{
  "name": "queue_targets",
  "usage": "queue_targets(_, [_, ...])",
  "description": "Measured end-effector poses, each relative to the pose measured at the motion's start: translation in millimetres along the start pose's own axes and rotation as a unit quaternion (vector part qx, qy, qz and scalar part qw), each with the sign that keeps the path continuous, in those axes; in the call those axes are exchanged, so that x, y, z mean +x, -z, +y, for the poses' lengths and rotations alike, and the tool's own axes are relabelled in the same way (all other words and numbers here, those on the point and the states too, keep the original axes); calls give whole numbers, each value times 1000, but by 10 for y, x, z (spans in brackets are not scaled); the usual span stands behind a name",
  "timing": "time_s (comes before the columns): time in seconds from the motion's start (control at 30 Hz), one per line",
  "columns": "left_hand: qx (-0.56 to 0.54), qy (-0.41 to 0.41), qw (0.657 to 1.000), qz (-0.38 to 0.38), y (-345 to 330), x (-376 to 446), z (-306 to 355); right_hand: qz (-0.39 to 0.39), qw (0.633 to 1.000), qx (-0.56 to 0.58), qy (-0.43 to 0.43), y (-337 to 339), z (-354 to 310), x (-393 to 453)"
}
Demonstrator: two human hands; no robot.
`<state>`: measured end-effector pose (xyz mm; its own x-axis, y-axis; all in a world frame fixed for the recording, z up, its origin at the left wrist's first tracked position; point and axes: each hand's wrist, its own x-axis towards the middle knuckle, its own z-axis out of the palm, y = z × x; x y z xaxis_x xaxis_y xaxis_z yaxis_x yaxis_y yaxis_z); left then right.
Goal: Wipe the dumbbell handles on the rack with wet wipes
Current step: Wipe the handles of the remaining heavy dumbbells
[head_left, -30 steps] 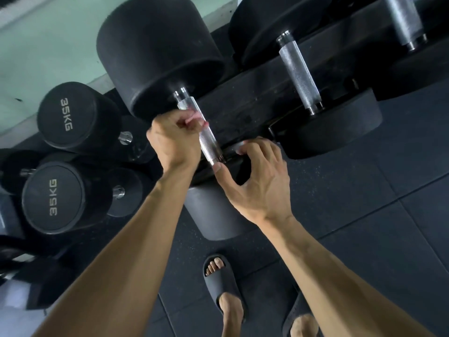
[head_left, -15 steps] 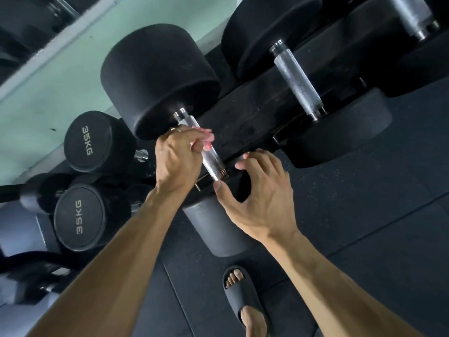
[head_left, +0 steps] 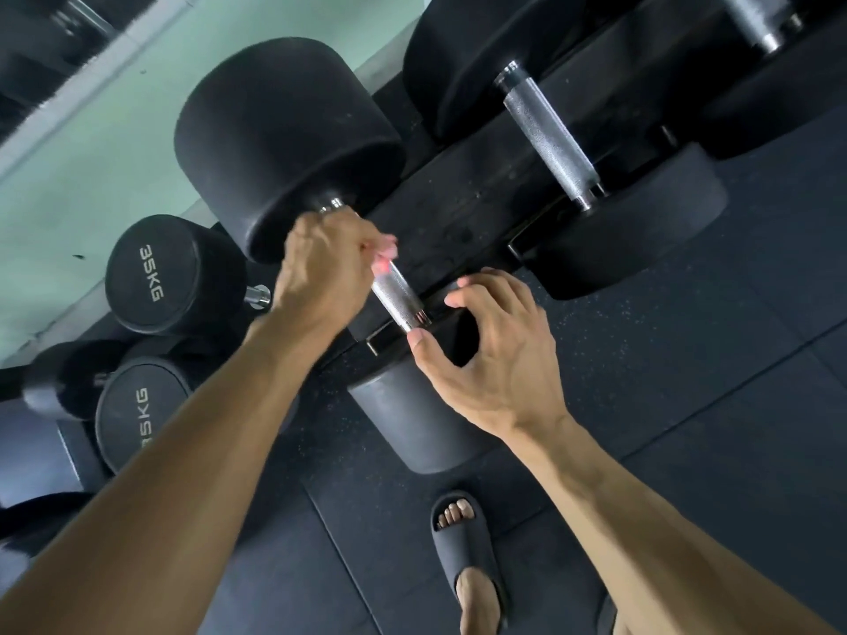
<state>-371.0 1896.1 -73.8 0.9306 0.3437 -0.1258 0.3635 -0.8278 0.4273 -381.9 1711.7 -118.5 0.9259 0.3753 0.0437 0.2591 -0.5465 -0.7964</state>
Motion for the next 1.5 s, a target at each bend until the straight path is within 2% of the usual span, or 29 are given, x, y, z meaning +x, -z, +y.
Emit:
queue_targets(0.1, [3,-22,993,-119,-174,-321,23,-21,1000,-10,-12,16,-9,-1])
queue_targets(0.17, [2,-29,987,-157,-203,-329,-3,-22,1000,-12,-18,28,-17,2])
queue_targets(0.33, [3,-23,998,-63,-60,-14,13,-13,999,-10,-28,20,-31,-9])
queue_targets(0.47, [7,-23,989,-145,-125,-192,30,-11,999,-22,-34,21,-21,-9])
queue_targets(0.53, [-37,-1,989,-140,-80,-251,12,-17,999,-22,-40,30,-37,-13])
queue_targets(0.7, [-180,54,981,-46,198,-378,185,-75,994,22,-74,154,-142,11])
queue_targets(0.83, [-237,40,968,-65,337,-546,588,-52,991,109,-53,415,-266,-26])
queue_targets(1.0, [-276,24,955,-110,330,-684,1243,-7,986,145,-79,1128,-238,-170])
queue_targets(1.1, [-269,-5,952,-144,271,-804,1776,11,988,117,-97,1728,-75,-291])
queue_targets(1.27, [-191,-48,967,-162,116,-889,2769,42,990,74,-114,2950,188,-396])
queue_targets(1.4, [-98,-134,978,-129,-30,-967,3711,83,987,48,-125,3991,419,-405])
queue_targets(1.5, [-15,-185,973,-137,-125,-981,4490,120,982,37,-141,4735,594,-429])
